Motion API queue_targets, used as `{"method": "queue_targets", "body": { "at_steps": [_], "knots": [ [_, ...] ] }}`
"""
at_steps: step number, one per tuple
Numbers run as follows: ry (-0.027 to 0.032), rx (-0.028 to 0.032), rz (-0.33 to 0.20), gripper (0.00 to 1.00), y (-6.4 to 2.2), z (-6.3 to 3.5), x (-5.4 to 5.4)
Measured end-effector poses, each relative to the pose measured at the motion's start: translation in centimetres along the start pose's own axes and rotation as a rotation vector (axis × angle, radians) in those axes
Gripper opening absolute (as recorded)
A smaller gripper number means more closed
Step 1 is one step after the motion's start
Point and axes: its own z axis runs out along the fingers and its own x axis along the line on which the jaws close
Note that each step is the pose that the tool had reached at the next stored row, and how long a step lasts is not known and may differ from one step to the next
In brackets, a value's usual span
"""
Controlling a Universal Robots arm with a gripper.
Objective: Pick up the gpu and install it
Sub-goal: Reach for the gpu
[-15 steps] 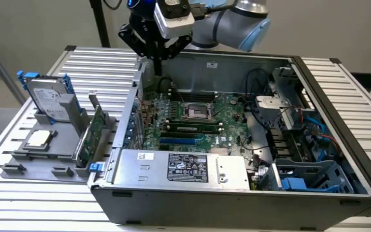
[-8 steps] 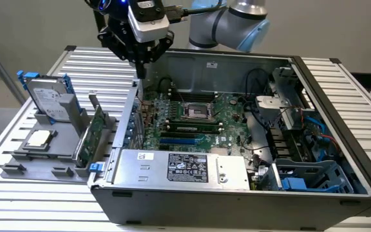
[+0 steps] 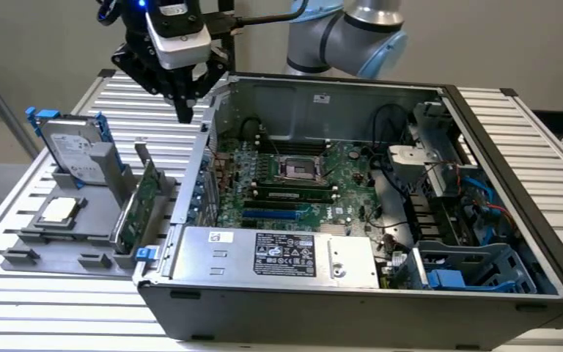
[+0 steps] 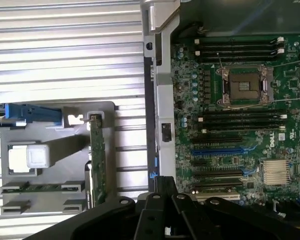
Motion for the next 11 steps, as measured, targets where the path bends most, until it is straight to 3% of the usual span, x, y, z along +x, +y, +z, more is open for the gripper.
{"method": "queue_targets", "body": {
  "at_steps": [11],
  "knots": [
    [0.0001,0.0000,0.000,0.11,-0.69,0.54,5.0]
  ]
}}
